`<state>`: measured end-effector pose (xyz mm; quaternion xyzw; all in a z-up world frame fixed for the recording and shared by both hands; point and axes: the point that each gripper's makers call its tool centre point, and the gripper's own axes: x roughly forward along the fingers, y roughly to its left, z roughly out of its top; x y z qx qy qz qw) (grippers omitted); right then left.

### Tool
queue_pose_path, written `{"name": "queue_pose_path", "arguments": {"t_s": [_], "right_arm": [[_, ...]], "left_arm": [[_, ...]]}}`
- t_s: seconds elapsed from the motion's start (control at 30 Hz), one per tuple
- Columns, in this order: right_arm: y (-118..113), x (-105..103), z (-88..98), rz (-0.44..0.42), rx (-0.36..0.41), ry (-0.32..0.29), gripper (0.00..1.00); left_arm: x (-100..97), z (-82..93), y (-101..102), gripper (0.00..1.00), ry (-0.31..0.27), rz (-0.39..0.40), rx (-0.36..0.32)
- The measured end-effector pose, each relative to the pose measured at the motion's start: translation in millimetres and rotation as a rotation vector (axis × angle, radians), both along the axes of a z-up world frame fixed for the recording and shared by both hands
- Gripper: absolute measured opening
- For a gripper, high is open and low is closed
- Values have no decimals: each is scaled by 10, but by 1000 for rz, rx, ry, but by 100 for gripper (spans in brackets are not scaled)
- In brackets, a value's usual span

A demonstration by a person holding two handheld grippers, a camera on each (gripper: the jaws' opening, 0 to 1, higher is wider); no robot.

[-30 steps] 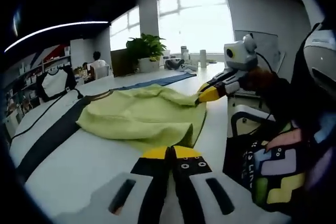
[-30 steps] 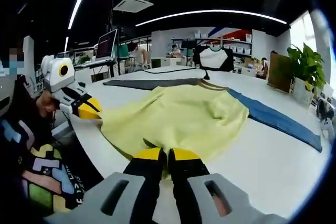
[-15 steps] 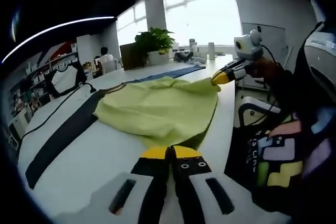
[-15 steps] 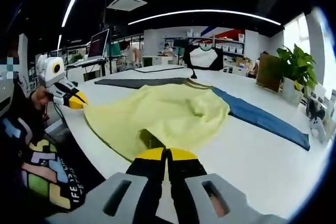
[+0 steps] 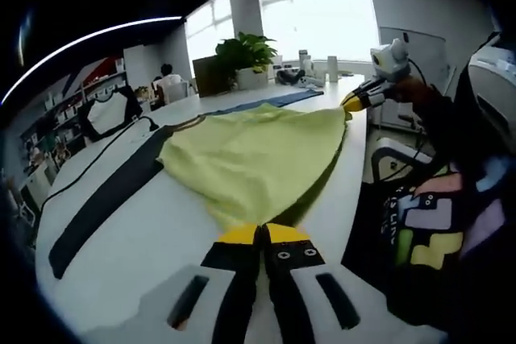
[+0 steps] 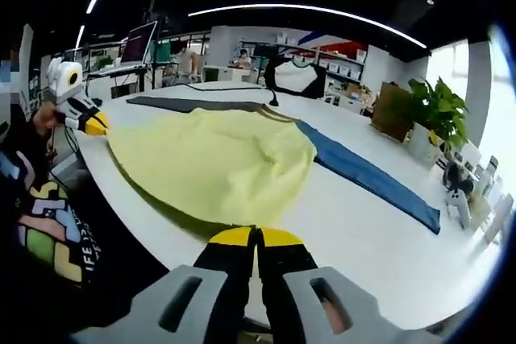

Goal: Fold the garment on the visible template until the final outline fits inside the template.

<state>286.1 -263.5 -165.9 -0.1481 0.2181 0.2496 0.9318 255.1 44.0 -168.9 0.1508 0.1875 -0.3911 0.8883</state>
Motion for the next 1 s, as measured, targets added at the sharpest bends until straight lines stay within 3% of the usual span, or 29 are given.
{"name": "queue_pose_path", "arguments": {"t_s": [0.37,0.5,0.6,0.67,0.73,0.77,0.87,1.0], "right_arm": [[0,-62,-35,41,-98,6,0],[-58,-88,-19,75,-219,-36,0],[-60,-90,-8,73,-205,-37,0],[-168,-70,-28,65,-300,-48,0],[-165,-68,-39,67,-290,-44,0],[-111,-75,-27,61,-209,-30,0],[-224,-57,-58,60,-302,-26,0],[-225,-114,-94,80,-288,-13,0]], "left_arm": [[-39,35,91,1,20,41,31],[-77,7,113,1,21,49,74],[-102,-21,94,1,21,46,96],[-90,-76,137,1,24,54,141],[-91,-72,120,1,25,47,131],[-103,-56,98,1,31,38,115],[-103,-39,99,1,32,38,123],[-125,-61,77,1,56,31,106]]}}
